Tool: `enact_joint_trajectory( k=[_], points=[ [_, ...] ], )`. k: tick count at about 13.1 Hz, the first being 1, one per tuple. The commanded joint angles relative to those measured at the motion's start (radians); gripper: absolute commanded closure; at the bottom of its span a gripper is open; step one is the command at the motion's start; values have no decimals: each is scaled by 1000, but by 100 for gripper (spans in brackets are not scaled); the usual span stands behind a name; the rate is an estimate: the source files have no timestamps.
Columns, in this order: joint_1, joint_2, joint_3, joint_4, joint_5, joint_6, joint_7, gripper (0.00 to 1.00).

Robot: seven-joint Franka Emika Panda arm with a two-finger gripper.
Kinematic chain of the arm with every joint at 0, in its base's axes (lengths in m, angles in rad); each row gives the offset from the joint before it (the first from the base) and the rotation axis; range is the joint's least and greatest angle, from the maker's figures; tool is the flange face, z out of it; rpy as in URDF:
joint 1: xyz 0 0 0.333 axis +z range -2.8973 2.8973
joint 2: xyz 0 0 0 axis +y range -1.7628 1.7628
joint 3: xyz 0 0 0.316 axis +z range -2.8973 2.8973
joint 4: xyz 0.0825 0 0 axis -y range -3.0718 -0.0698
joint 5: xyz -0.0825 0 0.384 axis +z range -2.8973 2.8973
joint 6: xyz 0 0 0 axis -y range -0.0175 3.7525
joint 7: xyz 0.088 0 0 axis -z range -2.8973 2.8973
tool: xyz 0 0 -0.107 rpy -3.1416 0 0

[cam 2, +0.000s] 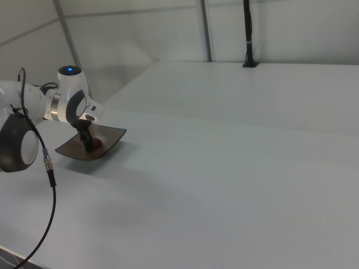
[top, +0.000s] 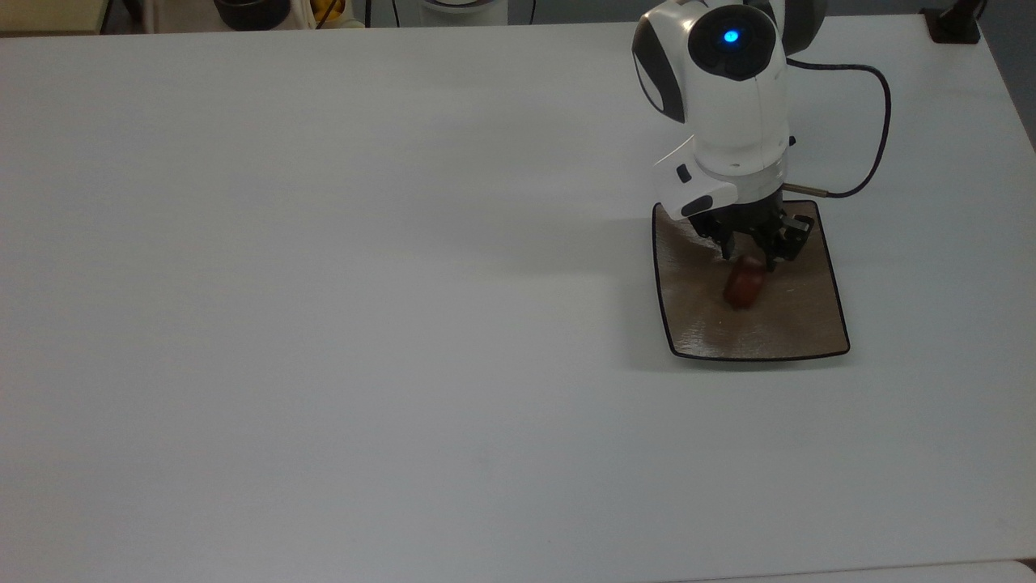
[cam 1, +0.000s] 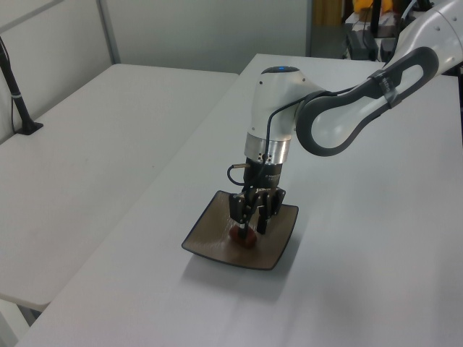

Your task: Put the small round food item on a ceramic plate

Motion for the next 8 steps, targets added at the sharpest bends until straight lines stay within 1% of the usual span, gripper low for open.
enact_joint_trajectory(
  k=[1,2,4,5,6,7,8],
  points=[
    [4,-2,-3,38,-16,-6,26,5],
    [2,-3,-3,38,-16,-9,24,0],
    [-2,-35,-3,35,-20,-27,15,0],
    [-8,-67,-3,32,-33,-95,-25,0],
    [-17,-91,-3,31,-33,-161,-93,0],
    [-22,-133,-5,28,-28,-258,-223,0],
    [-28,-164,-8,17,-28,-322,-300,0]
  ],
)
